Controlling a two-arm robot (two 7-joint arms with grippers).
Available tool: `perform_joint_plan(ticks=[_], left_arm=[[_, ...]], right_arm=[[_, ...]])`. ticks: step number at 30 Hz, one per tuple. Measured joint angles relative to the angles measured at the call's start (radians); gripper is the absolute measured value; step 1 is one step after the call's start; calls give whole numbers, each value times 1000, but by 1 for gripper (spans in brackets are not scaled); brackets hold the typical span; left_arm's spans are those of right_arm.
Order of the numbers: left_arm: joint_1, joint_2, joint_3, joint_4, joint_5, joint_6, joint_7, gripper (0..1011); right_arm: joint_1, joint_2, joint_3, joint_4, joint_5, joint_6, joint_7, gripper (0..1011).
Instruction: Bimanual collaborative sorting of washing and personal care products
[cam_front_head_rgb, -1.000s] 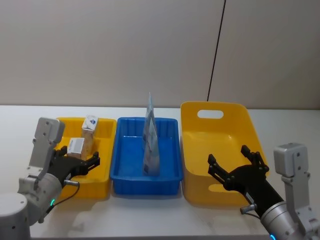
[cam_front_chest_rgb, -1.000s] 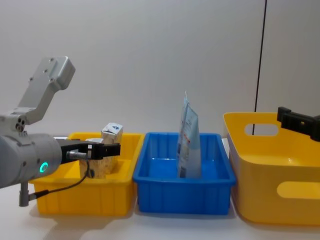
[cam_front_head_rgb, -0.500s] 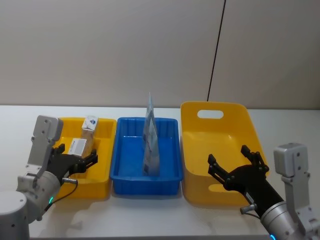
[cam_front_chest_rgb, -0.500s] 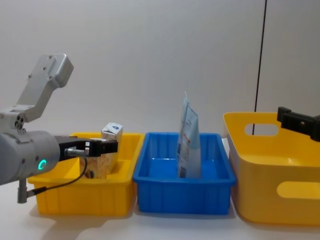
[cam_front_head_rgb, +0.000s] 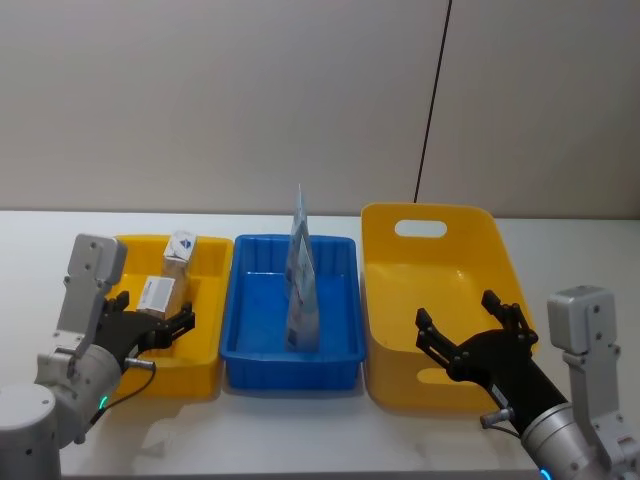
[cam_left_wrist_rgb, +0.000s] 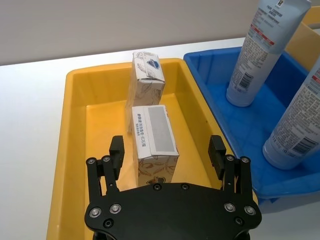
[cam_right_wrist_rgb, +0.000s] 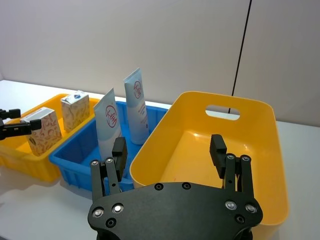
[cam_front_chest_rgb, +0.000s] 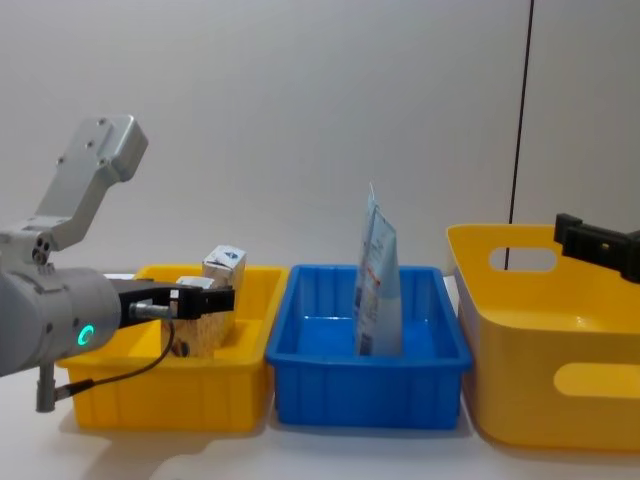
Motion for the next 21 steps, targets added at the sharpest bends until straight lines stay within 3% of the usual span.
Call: perform_joint_plan(ticks=[21], left_arm=[[-38, -19, -15, 108, 10, -33, -27, 1001]], right_arm=[[0, 0, 0, 0, 0, 0, 0, 1002]])
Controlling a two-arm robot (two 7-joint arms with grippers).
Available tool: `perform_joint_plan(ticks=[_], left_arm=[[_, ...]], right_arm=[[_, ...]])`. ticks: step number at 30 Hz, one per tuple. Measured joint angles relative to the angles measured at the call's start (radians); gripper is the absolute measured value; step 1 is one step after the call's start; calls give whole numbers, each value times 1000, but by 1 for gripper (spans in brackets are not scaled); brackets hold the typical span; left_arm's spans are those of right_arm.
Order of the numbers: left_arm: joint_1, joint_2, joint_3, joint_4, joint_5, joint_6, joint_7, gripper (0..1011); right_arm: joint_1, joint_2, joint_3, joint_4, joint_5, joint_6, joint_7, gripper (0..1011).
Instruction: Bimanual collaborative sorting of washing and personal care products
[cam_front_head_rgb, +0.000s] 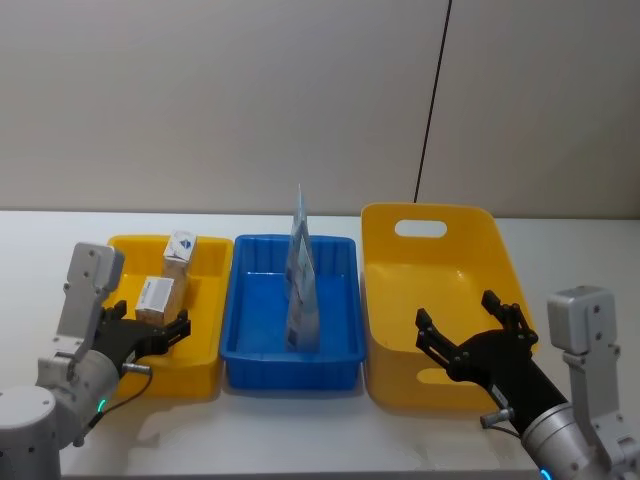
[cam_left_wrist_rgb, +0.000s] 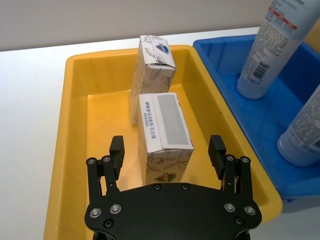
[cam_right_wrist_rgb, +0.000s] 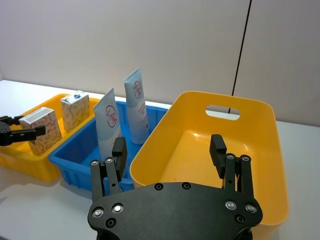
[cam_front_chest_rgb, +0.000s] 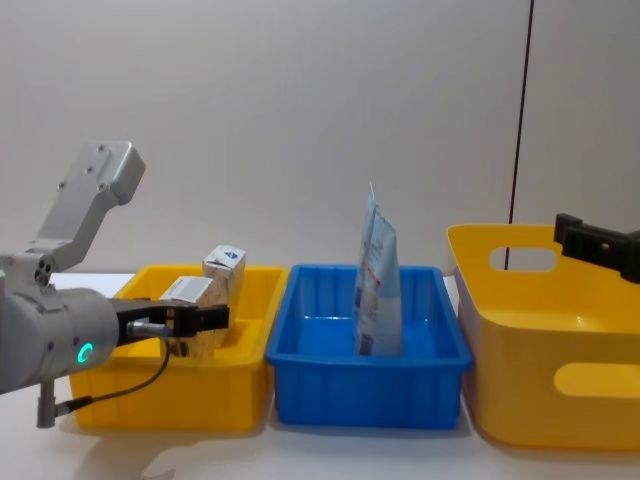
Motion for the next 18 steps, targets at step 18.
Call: perform_joint_plan(ticks=[18], left_arm=[[-69, -16, -10, 131, 16, -43, -26, 708]], right_arm=[[0, 0, 0, 0, 0, 0, 0, 1002]])
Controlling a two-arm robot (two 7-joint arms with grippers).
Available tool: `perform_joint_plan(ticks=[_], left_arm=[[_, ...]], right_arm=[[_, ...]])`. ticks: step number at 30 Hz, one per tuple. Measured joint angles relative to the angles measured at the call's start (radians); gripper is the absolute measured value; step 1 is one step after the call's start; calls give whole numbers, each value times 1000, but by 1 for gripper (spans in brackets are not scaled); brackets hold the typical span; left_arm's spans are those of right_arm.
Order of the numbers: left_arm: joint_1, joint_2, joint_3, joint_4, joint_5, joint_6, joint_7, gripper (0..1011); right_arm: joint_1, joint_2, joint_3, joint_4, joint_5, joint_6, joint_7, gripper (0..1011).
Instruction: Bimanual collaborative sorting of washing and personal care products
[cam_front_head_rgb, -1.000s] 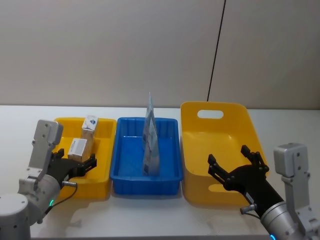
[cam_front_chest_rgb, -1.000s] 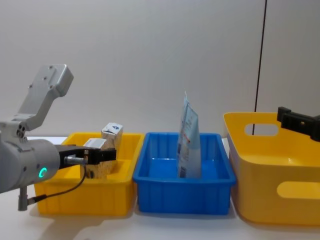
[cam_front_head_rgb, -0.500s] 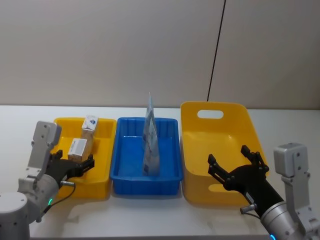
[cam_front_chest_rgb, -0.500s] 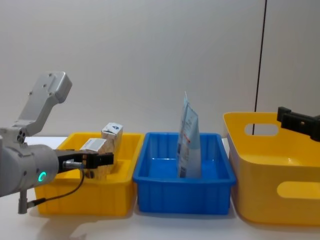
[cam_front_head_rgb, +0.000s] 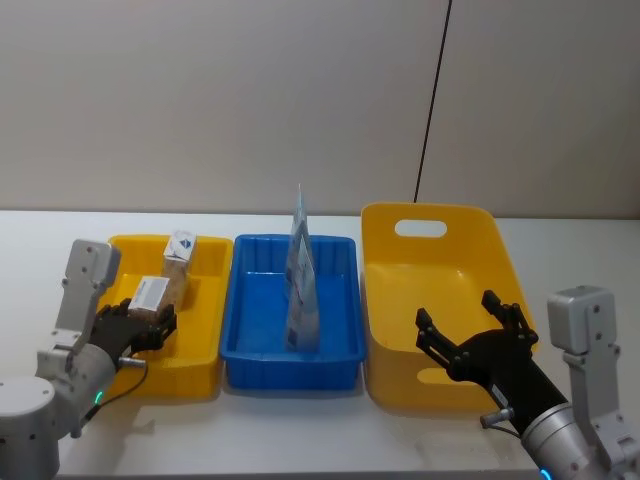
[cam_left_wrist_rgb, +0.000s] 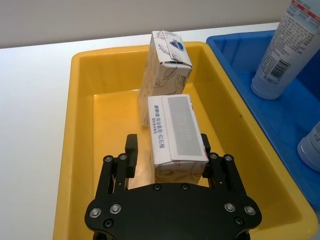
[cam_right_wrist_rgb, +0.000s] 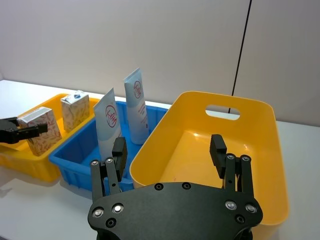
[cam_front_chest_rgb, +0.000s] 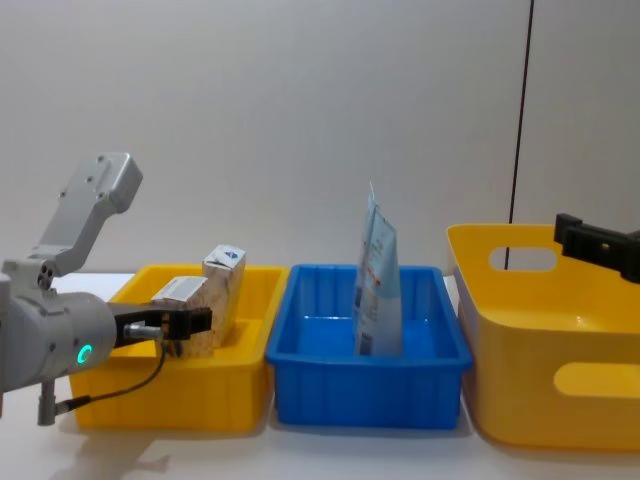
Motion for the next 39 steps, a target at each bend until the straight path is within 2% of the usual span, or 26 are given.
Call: perform_joint_plan(ticks=[7, 11, 23, 32, 39], left_arm=[[-11, -1, -1, 13, 7, 1, -9, 473], [-12, -1, -1, 12, 10, 4, -12, 400], [8, 27, 0, -63, 31, 9, -37, 392], [46, 85, 4, -180, 45, -3, -94, 392], [67, 146, 6, -267, 39, -26, -177, 392]], right_arm=[[0, 0, 0, 0, 0, 0, 0, 1002], [0, 0, 0, 0, 0, 0, 0, 1002], [0, 0, 0, 0, 0, 0, 0, 1002], [0, 0, 0, 0, 0, 0, 0, 1002], [0, 0, 0, 0, 0, 0, 0, 1002]])
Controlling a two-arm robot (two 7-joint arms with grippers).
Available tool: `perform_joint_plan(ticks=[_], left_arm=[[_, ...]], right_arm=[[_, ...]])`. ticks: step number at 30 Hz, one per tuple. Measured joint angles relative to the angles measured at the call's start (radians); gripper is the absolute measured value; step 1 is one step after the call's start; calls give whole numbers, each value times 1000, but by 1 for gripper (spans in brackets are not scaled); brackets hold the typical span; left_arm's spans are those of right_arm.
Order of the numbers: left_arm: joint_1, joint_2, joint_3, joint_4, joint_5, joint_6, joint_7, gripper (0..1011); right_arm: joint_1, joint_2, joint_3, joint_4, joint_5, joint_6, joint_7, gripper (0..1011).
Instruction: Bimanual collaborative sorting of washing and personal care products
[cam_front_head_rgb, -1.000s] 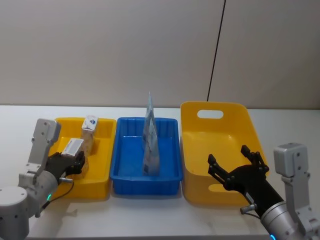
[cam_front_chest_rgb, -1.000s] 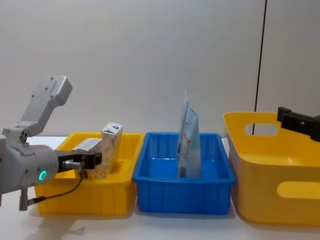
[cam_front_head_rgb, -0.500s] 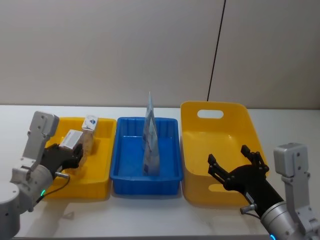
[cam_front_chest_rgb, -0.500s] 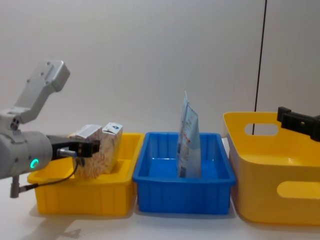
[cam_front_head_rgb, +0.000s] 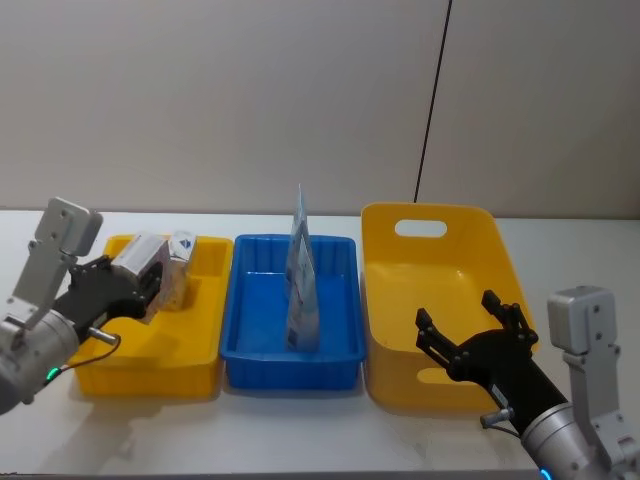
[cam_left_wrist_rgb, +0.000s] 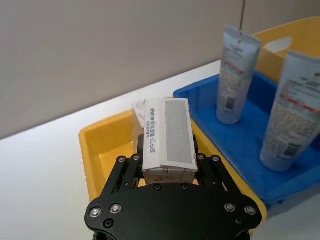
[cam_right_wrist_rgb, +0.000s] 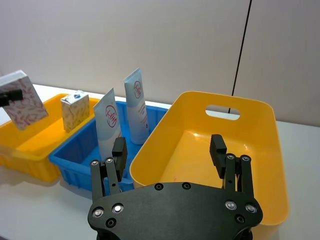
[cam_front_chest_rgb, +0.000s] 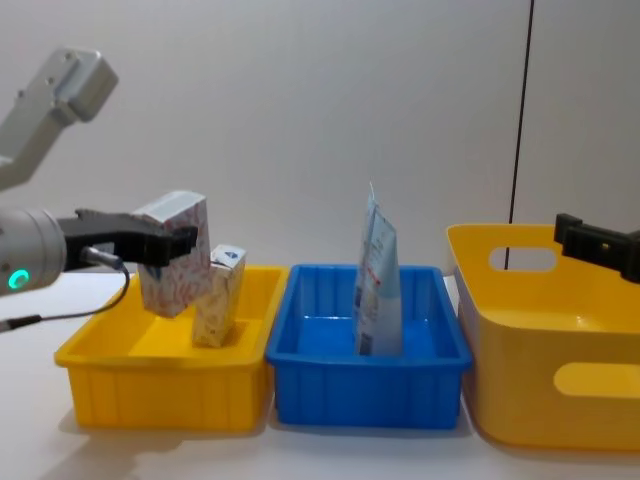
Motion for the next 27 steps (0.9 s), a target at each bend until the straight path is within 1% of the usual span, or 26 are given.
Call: perform_joint_plan(ticks=[6, 9, 10, 11, 13, 16, 18, 19, 22, 23, 26, 27], left_arm=[[12, 44, 1, -52, -19, -17, -68, 392], [18, 75, 1, -84, -37, -27, -120, 392], [18, 75, 1, -84, -37, -27, -120, 392], [21, 90, 1, -98, -45, -31, -142, 392], [23, 102, 1, -109, -53, -35, -163, 392], [28, 132, 0, -136, -75, -43, -219, 392], [29, 145, 0, -146, -85, -47, -242, 392], [31, 159, 0, -156, -95, -50, -264, 392], [33, 174, 0, -169, -109, -54, -294, 392], [33, 185, 0, -176, -117, -57, -318, 392], [34, 208, 2, -190, -137, -63, -364, 392], [34, 212, 3, -192, -139, -63, -371, 392]], right_arm=[[0, 0, 0, 0, 0, 0, 0, 1002], [0, 0, 0, 0, 0, 0, 0, 1002], [0, 0, 0, 0, 0, 0, 0, 1002], [0, 0, 0, 0, 0, 0, 0, 1002], [0, 0, 0, 0, 0, 0, 0, 1002], [0, 0, 0, 0, 0, 0, 0, 1002], [0, 0, 0, 0, 0, 0, 0, 1002], [0, 0, 0, 0, 0, 0, 0, 1002], [0, 0, 0, 0, 0, 0, 0, 1002], [0, 0, 0, 0, 0, 0, 0, 1002], [0, 0, 0, 0, 0, 0, 0, 1002], [0, 0, 0, 0, 0, 0, 0, 1002]])
